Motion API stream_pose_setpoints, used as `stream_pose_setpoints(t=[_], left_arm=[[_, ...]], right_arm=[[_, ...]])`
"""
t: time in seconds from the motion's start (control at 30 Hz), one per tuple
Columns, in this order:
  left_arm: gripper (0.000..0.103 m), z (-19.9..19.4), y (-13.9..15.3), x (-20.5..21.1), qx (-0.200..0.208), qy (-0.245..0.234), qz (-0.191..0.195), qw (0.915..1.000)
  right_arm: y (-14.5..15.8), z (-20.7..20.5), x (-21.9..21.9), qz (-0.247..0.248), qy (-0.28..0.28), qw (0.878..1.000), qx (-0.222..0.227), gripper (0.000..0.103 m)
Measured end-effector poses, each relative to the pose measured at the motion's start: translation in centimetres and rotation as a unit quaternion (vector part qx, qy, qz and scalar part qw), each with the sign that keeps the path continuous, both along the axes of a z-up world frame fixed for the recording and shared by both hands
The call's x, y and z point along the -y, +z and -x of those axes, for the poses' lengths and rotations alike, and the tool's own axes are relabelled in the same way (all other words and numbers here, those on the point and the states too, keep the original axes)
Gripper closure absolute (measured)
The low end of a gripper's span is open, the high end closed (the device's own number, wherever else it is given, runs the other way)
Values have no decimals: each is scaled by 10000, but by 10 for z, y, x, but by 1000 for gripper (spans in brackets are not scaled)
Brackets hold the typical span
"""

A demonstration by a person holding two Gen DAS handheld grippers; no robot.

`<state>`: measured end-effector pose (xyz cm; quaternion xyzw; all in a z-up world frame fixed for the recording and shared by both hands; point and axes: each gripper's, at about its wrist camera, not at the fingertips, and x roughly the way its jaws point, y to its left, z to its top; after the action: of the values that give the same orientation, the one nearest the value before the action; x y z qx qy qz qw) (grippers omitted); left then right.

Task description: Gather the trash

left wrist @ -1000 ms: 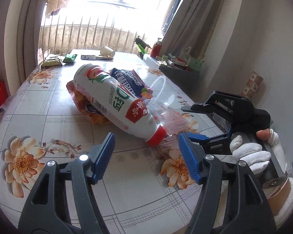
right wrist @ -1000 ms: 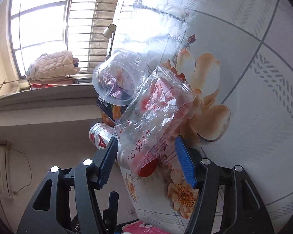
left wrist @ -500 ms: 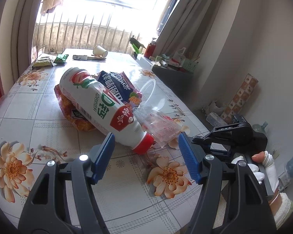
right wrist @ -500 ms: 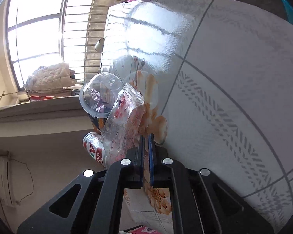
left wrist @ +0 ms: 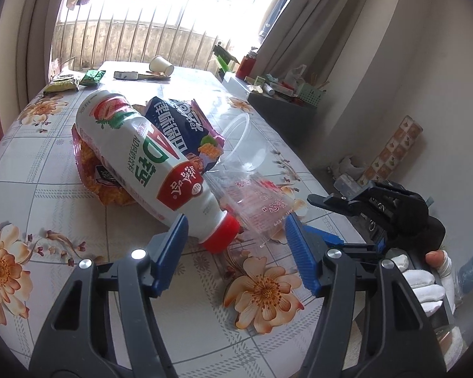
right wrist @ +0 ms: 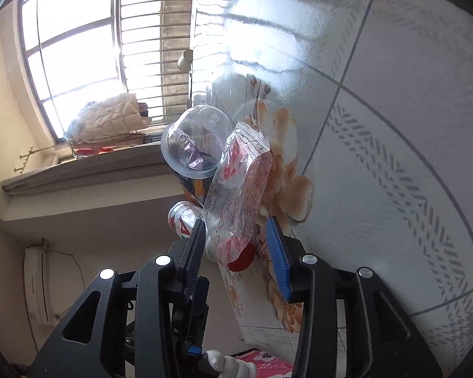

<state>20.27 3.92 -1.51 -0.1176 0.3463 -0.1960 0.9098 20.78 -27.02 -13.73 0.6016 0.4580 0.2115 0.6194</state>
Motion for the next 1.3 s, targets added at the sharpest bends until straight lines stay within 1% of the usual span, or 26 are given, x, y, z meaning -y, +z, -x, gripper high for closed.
stream_pose_setpoints(t=[0.1,0.23,0.33,0.4,0.47,0.6,0.73,0.8,0.87,0.97,1.13,1.23,1.3], left_arm=[[47,0,-3,-2,-34,9,-32,10000],[47,1,-3,-1,-18,-22,-93,10000],[48,2,-3,1,5,-51,-117,9999],[48,2,-3,3,-1,-69,-121,9999],[48,4,-3,4,3,-86,-124,9999],[48,5,2,5,44,-106,-122,9999],[48,0,14,9,177,-164,-114,9996],[47,-10,21,13,134,-302,-38,9994],[46,-27,23,20,-38,-530,39,9986],[46,-52,29,33,-67,-633,-68,9980],[46,-105,40,56,-128,-628,-370,9973],[46,-139,39,72,-240,-604,-714,9953],[46,-158,34,83,-366,-570,-1036,9923]], right_arm=[[-2,-10,-10,-49,110,9999,-29,63],[2,-26,-21,85,135,9999,-30,65],[-2,-31,-24,168,134,9997,-100,76],[-6,-33,-25,203,131,9996,-152,89],[-13,-27,-18,212,117,9995,-191,97],[-11,-25,-13,280,109,9995,-64,99],[-8,-9,6,306,53,9995,56,99],[-6,2,16,290,9,9995,99,99],[-7,14,28,270,-24,9996,123,99],[-10,28,42,225,-45,9997,124,99],[-11,46,56,254,-60,9995,181,99],[-9,47,60,242,-56,9994,235,99],[-9,46,60,208,-48,9994,261,99]])
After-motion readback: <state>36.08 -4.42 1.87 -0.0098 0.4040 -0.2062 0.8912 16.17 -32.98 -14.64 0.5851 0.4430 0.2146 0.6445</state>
